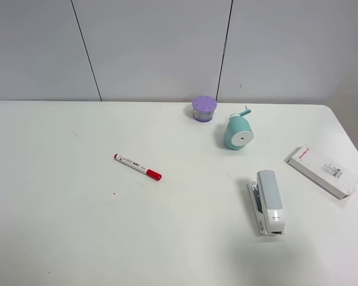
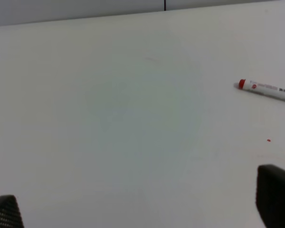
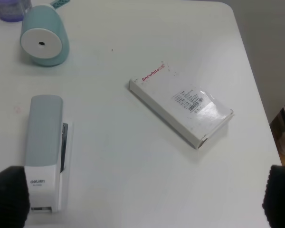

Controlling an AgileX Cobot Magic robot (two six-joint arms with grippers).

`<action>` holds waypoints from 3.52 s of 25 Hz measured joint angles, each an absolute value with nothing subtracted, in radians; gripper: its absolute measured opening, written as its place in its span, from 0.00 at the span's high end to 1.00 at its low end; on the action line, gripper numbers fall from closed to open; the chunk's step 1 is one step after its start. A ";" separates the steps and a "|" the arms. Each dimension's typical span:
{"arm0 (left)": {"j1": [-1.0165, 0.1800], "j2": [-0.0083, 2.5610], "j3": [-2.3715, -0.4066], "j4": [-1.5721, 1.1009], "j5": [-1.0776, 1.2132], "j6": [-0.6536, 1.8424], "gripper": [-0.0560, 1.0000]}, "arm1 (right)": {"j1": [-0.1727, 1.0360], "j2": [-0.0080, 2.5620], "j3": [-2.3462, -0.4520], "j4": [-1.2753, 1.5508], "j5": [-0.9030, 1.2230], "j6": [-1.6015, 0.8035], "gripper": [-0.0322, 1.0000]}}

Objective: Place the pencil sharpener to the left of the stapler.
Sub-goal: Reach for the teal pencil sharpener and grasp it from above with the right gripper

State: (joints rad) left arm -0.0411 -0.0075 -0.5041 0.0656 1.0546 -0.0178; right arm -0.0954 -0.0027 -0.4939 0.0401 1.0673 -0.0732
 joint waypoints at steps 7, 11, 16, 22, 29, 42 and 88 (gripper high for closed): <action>-0.041 -0.007 -0.504 0.066 1.055 -0.018 0.01 | -0.095 -0.003 -0.494 0.040 1.067 -0.072 0.01; -0.041 -0.007 -0.504 0.066 1.055 -0.018 0.01 | -0.095 -0.003 -0.494 0.040 1.067 -0.072 0.01; -0.041 -0.007 -0.504 0.066 1.055 -0.018 0.01 | -0.095 -0.003 -0.494 0.040 1.067 -0.072 0.01; -0.041 -0.007 -0.504 0.066 1.055 -0.018 0.01 | -0.095 -0.003 -0.494 0.040 1.067 -0.072 0.01; -0.041 -0.007 -0.504 0.066 1.055 -0.018 0.01 | -0.095 0.000 -0.494 0.040 1.067 -0.068 0.01; -0.041 -0.007 -0.504 0.066 1.055 -0.018 0.01 | -0.095 0.676 -0.779 0.159 1.049 0.044 0.01; -0.041 -0.007 -0.504 0.066 1.055 -0.018 0.01 | 0.184 2.112 -1.673 0.161 1.028 0.055 0.01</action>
